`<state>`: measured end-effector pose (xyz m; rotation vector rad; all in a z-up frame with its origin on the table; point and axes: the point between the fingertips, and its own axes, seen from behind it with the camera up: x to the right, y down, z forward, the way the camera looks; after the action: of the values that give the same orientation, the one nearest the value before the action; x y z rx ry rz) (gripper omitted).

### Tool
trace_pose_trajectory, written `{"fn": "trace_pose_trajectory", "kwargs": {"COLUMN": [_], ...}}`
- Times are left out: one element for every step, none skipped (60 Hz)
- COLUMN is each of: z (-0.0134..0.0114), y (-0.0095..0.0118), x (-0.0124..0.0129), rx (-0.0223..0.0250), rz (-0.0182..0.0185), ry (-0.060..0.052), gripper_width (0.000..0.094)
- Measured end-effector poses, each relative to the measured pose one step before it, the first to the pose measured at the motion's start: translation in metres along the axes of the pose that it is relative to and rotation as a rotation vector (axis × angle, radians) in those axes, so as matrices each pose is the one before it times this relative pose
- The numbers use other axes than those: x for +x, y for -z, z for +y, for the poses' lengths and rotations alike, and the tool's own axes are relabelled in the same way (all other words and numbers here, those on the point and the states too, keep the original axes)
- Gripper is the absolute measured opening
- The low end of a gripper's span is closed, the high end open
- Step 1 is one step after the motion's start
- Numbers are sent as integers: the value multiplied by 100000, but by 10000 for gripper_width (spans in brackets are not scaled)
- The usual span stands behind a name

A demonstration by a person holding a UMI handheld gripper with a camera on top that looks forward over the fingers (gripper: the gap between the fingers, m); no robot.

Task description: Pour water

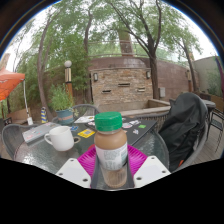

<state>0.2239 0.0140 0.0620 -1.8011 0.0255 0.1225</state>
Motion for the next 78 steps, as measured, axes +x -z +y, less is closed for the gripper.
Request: {"fn": "trace_pose_trajectory", "kwargs": {"z": [-191, 54, -37, 212, -43, 55, -59, 16, 5, -49, 1, 143, -189, 94, 68, -54, -162, -305, -321, -366, -344, -596, -537, -523, -572, -556, -446, -547, -563, -599, -596, -536, -787, -455, -737, -757, -935, -740, -563, -377, -139, -308, -339, -387, -398, -451, -145, -242, -238, -284, -227, -99, 34, 99, 29, -91, -111, 185, -299, 64, 35, -66, -144, 281, -143, 307, 231, 133, -18, -37, -67, -61, -58, -153, 27, -59, -77, -58], "y": [-37, 102, 21, -670, -3, -206, -28, -9, -22, 11, 6, 23, -128, -263, -12, -49, -51, -66, -44, -39, 220, -97, -92, -174, -151, -206, -75, -365, -257, -258, -298, 60, -279, -921, -330, -371, 183, -414, -478, -413, -1680, -515, -483, -499, -498, 869, -989, -306, -289, -337, -1011, -182, -167, -148, -130, -103, -116, 885, -967, -24, 30, 80, -1, 473, -563, 191, 172, 163, 148, -908, 230, 212, 231, -309, 197, 144, 90, 56], "x": [-113, -14, -151, -171, -172, -78, -32, -51, -10, -29, -101, -7, 54, -55, 54, 96, 125, 141, 161, 215, 447, 171, 146, 46, -5, -33, 224, -85, -69, -99, -82, 226, -123, -664, -123, -197, 387, -326, -379, -94, -759, -478, -450, -395, -337, 117, -572, -259, -247, -190, 478, 237, 258, 206, 130, 63, 116, 191, 44, 157, 138, 67, 57, 239, 115, 247, 198, 156, 139, 563, 119, 144, 119, 218, 175, 164, 72, 27], "rx": [609, -217, -137, -661, 6, -46, 317, -16, 49, 165, -77, -777, -397, -620, -959, -749, -356, -77, -161, -297, -173, -47, 53, -85, -144, -264, -486, -490, -637, -651, -482, -287, 24, 524, 214, 280, 75, 274, -14, -440, -482, -895, -733, -609, -508, -1197, -532, -1055, -1116, -963, 122, -1170, -1634, -1885, -1563, -1058, -899, -2240, -790, -1098, -872, -376, -96, -158, -752, -1173, -1101, -636, -116, 2908, 315, 313, 120, -114, -158, -40, 133, 210], "rz": [-372, -465, -687, -860, -713, -245, -324, -355, -223, -124, -407, -61, 156, 134, 215, 519, 549, 526, 514, 801, 836, 1298, 791, 327, 163, 196, 198, 666, 323, 184, 279, -235, 53, 1436, 418, 319, -561, 21, -41, -634, -146, -75, -41, 166, 583, -26, 1524, 391, 414, 614, -1502, 1690, 1773, 1474, 1071, 657, 470, 1085, 976, 293, -9, -359, -548, -724, 15, 98, 34, -132, -235, -2977, -247, -144, -13, -194, 177, 73, -106, -235], "ry": [-42, -561, -784, -137, 69, 667, 569, 619, 473, -354, -373, -38, -446, -170, 216, 625, 1069, 1492, 1662, 1680, 1361, 1995, 1997, 2368, 2709, 2954, 3128, 3736, 4176, 4627, 5053, 5121, 5379, 5755, 5644, 5441, 5248, 4588, 4186, 4216, 3928, 5563, 6241, 6419, 6153, 6569, 5188, 5582, 5889, 6211, 6115, 6558, 6631, 6577, 6301, 5913, 5481, 5469, 3391, 3733, 3384, 3139, 2970, 2784, 2409, 2780, 2474, 2110, 1791, 2275, 1579, 1586, 1571, 1467, 1449, 1196, 948, 734], "gripper_width": [427, 428, 427, 427, 398, 398, 398, 361, 344, 343, 299, 292, 291, 268, 268, 267, 267, 267, 267, 267, 268, 267, 267, 267, 267, 267, 267, 267, 266, 266, 266, 267, 266, 266, 266, 267, 266, 265, 265, 266, 266, 265, 265, 266, 265, 266, 265, 265, 264, 265, 265, 265, 265, 265, 265, 266, 265, 265, 265, 265, 265, 266, 266, 266, 266, 268, 267, 267, 267, 267, 267, 266, 267, 266, 266, 266, 266, 266]}}
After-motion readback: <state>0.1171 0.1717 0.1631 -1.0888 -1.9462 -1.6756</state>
